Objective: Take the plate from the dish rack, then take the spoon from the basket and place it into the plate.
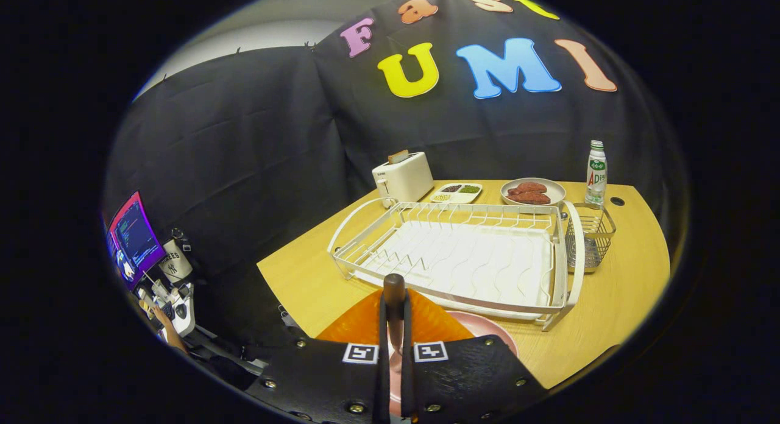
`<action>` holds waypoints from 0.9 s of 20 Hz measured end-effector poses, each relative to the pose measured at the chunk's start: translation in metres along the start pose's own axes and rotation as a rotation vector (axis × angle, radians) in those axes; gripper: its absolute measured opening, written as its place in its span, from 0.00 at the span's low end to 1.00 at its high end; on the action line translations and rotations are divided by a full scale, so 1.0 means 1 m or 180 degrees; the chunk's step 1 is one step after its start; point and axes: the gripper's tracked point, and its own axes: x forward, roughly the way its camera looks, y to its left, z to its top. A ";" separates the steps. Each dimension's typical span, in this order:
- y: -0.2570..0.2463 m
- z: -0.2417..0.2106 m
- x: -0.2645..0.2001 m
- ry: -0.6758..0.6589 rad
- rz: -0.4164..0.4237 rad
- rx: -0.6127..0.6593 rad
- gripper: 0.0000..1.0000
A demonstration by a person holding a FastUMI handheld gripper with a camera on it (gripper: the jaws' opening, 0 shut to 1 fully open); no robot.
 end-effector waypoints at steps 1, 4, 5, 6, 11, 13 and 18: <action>0.001 -0.005 -0.002 0.0007 -0.0005 -0.0016 0.07; -0.004 -0.005 -0.002 -0.0023 -0.0029 0.0051 0.07; -0.005 -0.006 -0.001 -0.0031 -0.0026 0.0090 0.07; -0.005 -0.005 -0.001 -0.0024 -0.0015 0.0113 0.07; -0.016 0.005 -0.013 -0.0100 -0.0085 0.0104 0.22; -0.019 0.014 -0.019 -0.0179 -0.0120 0.0090 0.22; -0.024 0.043 -0.042 -0.0435 -0.0182 -0.0022 0.22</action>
